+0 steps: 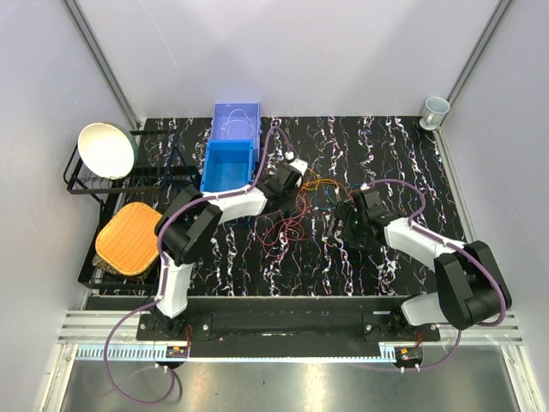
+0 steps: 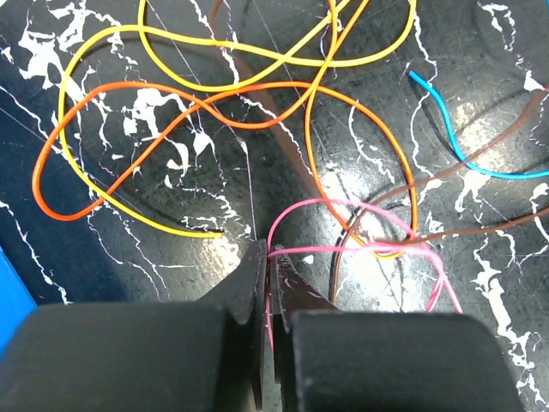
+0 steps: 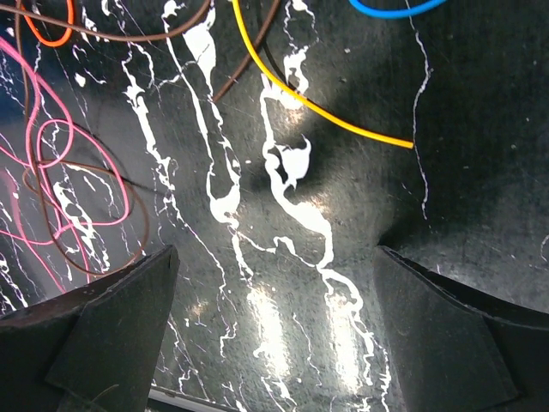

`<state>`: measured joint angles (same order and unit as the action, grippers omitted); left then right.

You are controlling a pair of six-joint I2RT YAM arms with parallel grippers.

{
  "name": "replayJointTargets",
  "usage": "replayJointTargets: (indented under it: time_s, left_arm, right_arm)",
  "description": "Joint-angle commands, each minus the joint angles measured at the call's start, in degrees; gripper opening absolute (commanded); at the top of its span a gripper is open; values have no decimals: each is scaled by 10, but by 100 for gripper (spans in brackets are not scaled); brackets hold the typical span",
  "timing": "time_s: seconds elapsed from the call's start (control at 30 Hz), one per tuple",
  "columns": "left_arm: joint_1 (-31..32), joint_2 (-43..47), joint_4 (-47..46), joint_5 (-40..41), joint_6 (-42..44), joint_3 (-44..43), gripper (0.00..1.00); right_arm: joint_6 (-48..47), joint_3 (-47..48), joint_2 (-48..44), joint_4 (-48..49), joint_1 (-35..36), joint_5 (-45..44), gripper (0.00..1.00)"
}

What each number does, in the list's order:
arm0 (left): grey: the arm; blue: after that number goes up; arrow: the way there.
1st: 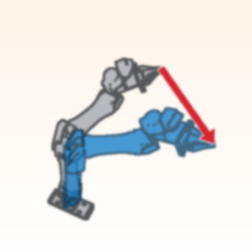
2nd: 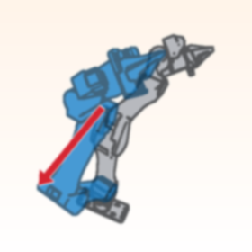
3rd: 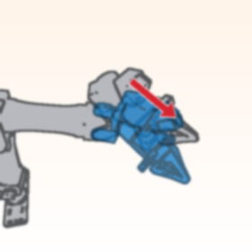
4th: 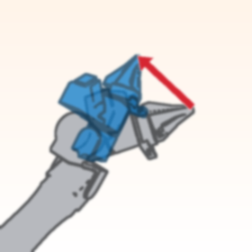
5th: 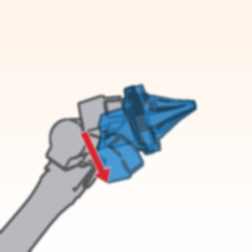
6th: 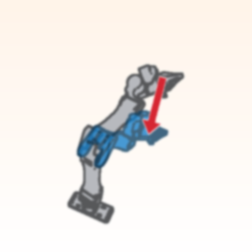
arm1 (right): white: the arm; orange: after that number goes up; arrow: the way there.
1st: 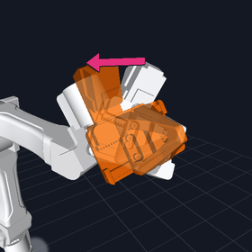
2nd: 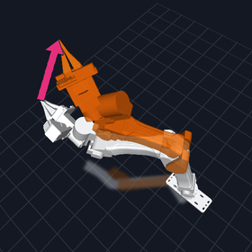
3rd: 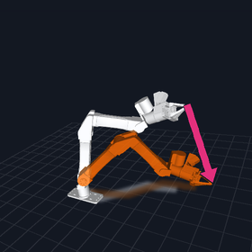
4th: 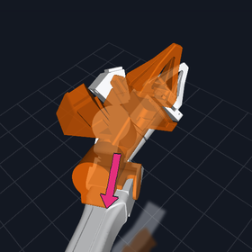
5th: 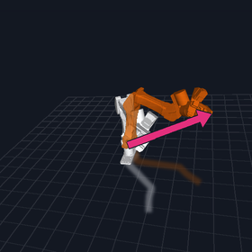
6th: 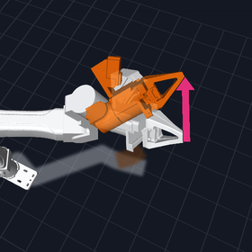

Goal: Untangle the cables

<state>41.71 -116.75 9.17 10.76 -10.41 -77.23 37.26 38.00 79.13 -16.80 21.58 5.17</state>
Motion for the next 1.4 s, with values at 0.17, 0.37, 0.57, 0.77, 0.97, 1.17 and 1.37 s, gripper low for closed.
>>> replayJointTargets:
  time_s: [0.17,0.37,0.57,0.77,0.97,1.17,1.37]
  left_arm:
    - [-1,86,51,30,-12,-39,0]
    - [9,191,138,65,0,-103,0]
    - [42,286,212,106,17,-187,0]
    - [89,338,269,156,37,-302,0]
    - [108,390,276,146,25,-318,0]
    - [109,427,275,124,7,-285,0]
    - [110,451,275,108,-12,-261,0]
  right_arm:
    - [-10,19,10,19,-1,17,100]
    - [0,23,16,31,-1,48,100]
    - [13,28,26,45,-1,106,100]
    - [41,3,-41,67,-1,135,100]
    - [43,-13,-129,73,-1,174,100]
    - [40,-35,-263,119,-1,230,100]
    - [57,-26,-352,163,0,270,100]
